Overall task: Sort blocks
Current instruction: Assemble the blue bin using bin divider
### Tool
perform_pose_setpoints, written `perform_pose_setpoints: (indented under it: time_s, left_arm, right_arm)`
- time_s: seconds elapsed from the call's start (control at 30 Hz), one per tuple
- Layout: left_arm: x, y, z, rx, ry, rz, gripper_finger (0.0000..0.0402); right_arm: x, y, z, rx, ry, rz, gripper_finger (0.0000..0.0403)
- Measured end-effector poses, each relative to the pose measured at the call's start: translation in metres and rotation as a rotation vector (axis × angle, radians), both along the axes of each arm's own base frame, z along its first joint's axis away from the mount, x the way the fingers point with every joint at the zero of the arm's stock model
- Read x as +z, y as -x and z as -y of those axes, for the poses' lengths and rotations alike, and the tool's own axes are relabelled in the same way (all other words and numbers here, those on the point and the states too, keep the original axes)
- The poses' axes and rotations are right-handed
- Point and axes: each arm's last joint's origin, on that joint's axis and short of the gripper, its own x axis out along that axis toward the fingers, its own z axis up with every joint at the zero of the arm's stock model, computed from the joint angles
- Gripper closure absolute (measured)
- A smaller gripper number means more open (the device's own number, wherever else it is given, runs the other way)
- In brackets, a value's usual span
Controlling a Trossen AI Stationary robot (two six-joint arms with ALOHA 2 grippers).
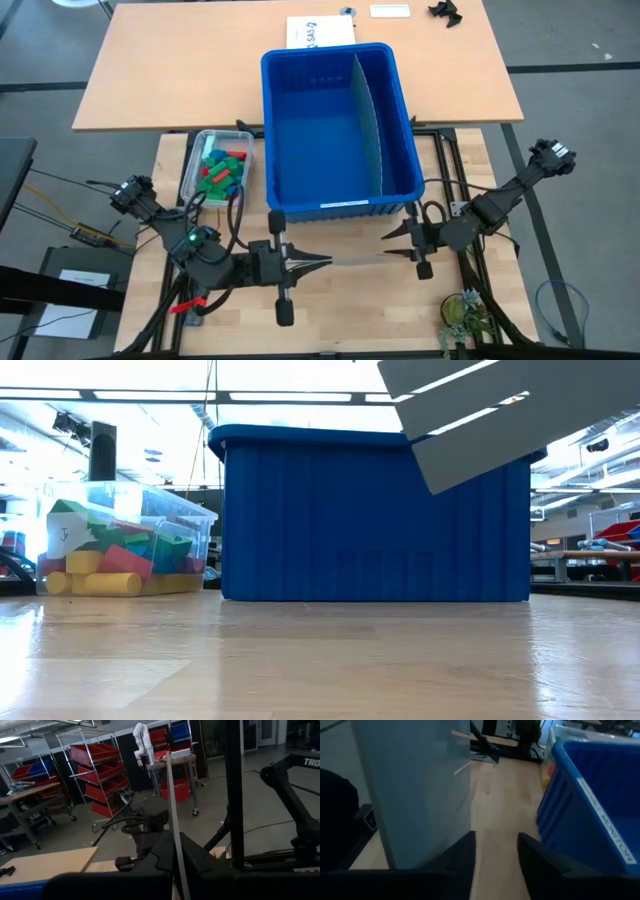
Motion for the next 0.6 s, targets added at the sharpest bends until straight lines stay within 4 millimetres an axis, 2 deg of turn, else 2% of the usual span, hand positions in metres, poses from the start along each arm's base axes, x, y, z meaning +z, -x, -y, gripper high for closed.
perform_pose_setpoints:
  time_s: [0.2,0.43,0.6]
  left_arm:
    - [-0.0001,0.0,0.0,0.0,-0.001,-0.001,0.0383]
    - [-0.001,0.0,0.0,0.0,-0.004,-0.008,0.0378]
    - [-0.0015,-0.0001,-0.0007,0.032,0.003,-0.011,0.035]
  right_arm:
    - [0.0012,-0.0008,0.0002,0.001,0.001,0.011,0.0388]
    - [0.0033,-0.0017,0.0006,-0.023,0.015,0.039,0.04]
    - [0.0039,-0.0017,0.0001,-0.013,0.0,0.039,0.0401]
